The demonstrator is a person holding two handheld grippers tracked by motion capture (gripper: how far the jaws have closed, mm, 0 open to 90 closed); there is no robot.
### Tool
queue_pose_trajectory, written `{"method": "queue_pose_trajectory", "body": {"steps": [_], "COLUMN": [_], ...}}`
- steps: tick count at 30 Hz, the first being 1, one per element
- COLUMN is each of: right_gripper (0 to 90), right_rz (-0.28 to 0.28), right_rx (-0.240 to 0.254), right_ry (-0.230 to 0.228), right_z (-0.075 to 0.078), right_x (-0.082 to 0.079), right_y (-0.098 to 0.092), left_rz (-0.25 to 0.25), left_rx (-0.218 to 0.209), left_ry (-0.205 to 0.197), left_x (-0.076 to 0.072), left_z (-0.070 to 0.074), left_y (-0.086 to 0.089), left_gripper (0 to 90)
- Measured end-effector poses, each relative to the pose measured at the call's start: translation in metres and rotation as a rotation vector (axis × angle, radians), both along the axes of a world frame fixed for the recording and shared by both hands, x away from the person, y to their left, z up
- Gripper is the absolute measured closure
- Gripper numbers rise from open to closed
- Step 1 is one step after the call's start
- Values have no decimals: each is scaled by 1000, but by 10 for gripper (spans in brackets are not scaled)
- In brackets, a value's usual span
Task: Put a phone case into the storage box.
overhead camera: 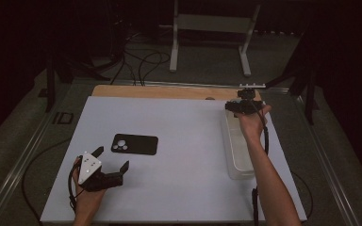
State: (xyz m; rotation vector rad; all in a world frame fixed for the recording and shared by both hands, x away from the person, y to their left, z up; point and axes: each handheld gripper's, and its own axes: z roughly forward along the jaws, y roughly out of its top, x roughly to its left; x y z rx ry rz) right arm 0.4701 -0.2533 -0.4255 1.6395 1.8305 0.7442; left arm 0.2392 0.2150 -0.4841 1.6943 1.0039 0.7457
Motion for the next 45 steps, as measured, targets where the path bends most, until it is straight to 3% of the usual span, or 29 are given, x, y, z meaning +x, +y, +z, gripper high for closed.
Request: {"method": "queue_pose_trajectory", "body": {"steps": [13, 28, 35, 45], "right_gripper": [111, 105, 106, 109], "right_rz": [0, 26, 83, 201], "right_rx": [2, 21, 35, 42], "right_ry": [13, -75, -87, -127], "right_z": [-1, 19, 24, 34], "right_x": [10, 3, -3, -28], "right_y": [-1, -5, -1, 14], "left_rz": [-1, -3, -3, -6], "left_rx": [5, 5, 7, 7], "left_ry": [0, 0, 0, 10], "left_x": [0, 0, -1, 0], "left_z": [0, 0, 0, 0], "left_y": [0, -1, -1, -1], "left_gripper": [0, 0, 0, 0]}}
